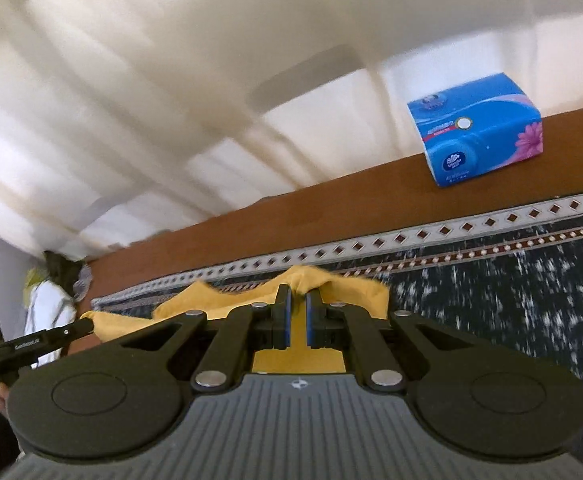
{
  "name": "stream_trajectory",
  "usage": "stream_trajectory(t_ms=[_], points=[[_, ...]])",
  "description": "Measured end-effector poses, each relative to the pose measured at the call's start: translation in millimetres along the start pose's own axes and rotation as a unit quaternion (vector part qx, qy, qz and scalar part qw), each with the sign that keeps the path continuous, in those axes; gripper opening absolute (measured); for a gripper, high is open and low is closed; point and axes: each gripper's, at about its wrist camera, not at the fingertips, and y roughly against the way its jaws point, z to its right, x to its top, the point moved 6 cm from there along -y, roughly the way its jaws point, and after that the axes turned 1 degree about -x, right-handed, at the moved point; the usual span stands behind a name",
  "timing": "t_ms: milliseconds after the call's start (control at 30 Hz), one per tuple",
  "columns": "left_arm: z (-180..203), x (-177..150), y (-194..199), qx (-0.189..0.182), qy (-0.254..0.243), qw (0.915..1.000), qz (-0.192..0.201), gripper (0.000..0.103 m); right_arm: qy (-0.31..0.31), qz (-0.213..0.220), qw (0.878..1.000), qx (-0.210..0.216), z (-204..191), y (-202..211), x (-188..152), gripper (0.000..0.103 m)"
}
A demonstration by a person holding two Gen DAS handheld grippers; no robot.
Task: Fold clothes
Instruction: 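Grasp the hem with both grippers and lift it toward the collar, then lower the folded hem onto the t-shirt and open both grippers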
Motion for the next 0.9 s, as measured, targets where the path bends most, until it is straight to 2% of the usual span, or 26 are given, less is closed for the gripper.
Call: stream_trajectory(t_ms=[167, 433, 467, 533, 567, 667, 700, 767, 833, 900], points=[[-21.2, 10.0, -39.8, 0.011, 0.029, 0.9994, -0.018, 0.004, -0.022, -0.026, 0.999, -0.015, 18.7, -38.0, 10.7, 0.008], [-44.8, 9.0, -87.4, 0.026, 0.043, 0.9974, -0.051, 0.005, -0.047, -0.068, 0.996, -0.025, 47.6, -87.5, 9.0, 0.008], [-46.6, 8.9, -91.7, 0.029, 0.044, 0.9972, -0.054, 0.01, -0.049, -0.071, 0.996, -0.026, 49.9, -92.7, 8.6, 0.008], [-50.2, 9.4, -98.3, 0.035, 0.05, 0.9966, -0.056, 0.031, -0.055, -0.075, 0.995, -0.027, 52.7, -100.8, 6.8, 0.008], [-52.0, 9.8, -101.1, 0.039, 0.054, 0.9962, -0.056, 0.035, -0.058, -0.074, 0.995, -0.028, 54.5, -103.5, 6.3, 0.009], [-53.6, 15.1, -98.6, 0.05, 0.061, 0.9959, -0.045, 0.046, -0.067, -0.056, 0.995, -0.042, 59.4, -103.2, 7.5, 0.022], [-53.7, 17.4, -96.6, 0.054, 0.062, 0.9958, -0.041, 0.047, -0.069, -0.05, 0.995, -0.047, 60.9, -103.0, 7.9, 0.022], [-52.1, 23.8, -83.8, 0.063, 0.058, 0.9962, -0.017, 0.055, -0.052, -0.029, 0.996, -0.072, 57.9, -94.3, 10.7, 0.03], [-44.8, 28.1, -64.8, 0.058, 0.041, 0.9975, 0.002, 0.056, -0.008, 0.005, 0.995, -0.101, 48.7, -78.2, 12.5, 0.03], [-31.9, 26.8, -49.2, 0.051, 0.007, 0.9986, 0.01, 0.057, 0.037, 0.018, 0.994, -0.097, 32.3, -65.0, 5.3, 0.03]])
